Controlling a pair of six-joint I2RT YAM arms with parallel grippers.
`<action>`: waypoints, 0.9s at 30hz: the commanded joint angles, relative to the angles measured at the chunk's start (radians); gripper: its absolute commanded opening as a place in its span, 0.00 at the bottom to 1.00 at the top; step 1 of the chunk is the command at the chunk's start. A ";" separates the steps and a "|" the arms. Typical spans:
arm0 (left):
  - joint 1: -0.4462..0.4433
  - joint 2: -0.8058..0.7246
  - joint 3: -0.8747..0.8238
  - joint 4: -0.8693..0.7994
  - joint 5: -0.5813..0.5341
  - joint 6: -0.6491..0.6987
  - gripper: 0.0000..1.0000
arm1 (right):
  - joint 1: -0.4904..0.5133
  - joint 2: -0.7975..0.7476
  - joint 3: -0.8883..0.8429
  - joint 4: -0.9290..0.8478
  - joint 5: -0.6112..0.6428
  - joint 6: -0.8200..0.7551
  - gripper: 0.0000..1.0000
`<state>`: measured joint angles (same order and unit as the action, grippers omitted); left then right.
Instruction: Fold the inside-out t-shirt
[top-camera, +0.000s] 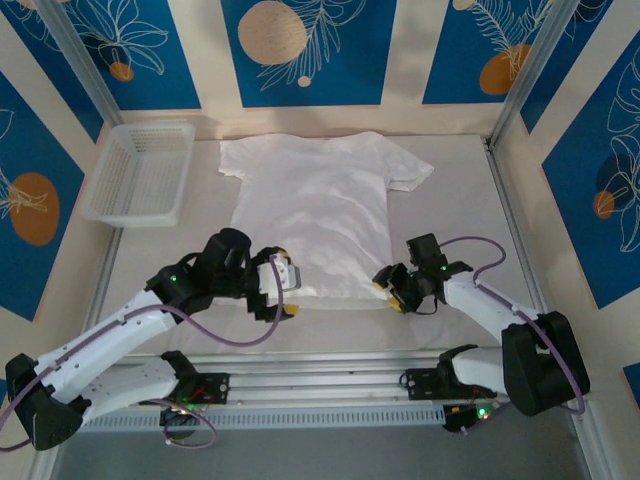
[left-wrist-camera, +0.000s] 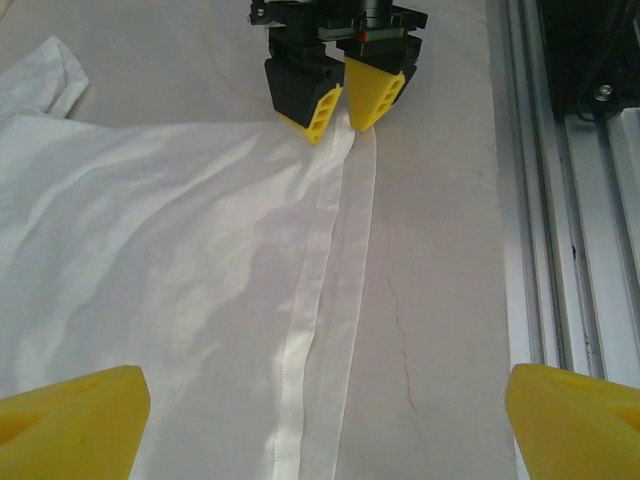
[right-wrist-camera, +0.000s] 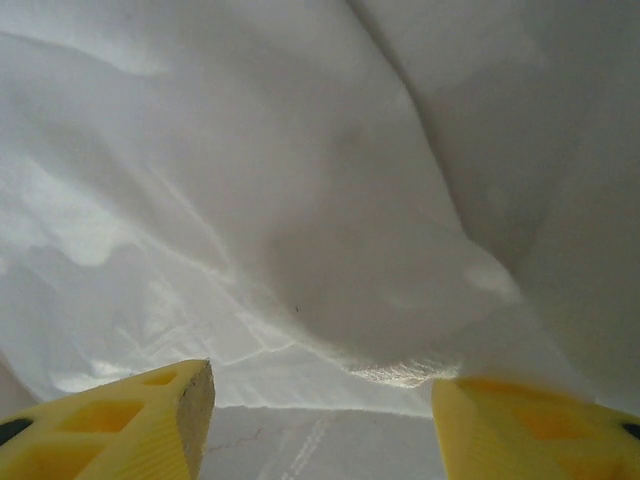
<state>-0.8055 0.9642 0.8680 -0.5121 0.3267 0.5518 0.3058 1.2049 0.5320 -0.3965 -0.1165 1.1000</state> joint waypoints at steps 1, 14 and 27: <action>-0.011 -0.013 -0.021 0.048 -0.009 -0.009 0.92 | -0.012 0.020 0.012 0.021 0.020 -0.018 0.52; -0.076 0.182 -0.109 0.356 -0.016 -0.156 0.93 | 0.019 -0.092 0.050 0.007 -0.128 0.050 0.00; -0.218 0.705 0.095 0.803 -0.271 -0.327 0.94 | 0.024 -0.262 0.115 0.004 -0.165 0.244 0.00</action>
<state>-1.0027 1.6077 0.8986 0.1608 0.1780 0.2661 0.3218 0.9661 0.6163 -0.3664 -0.2493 1.2934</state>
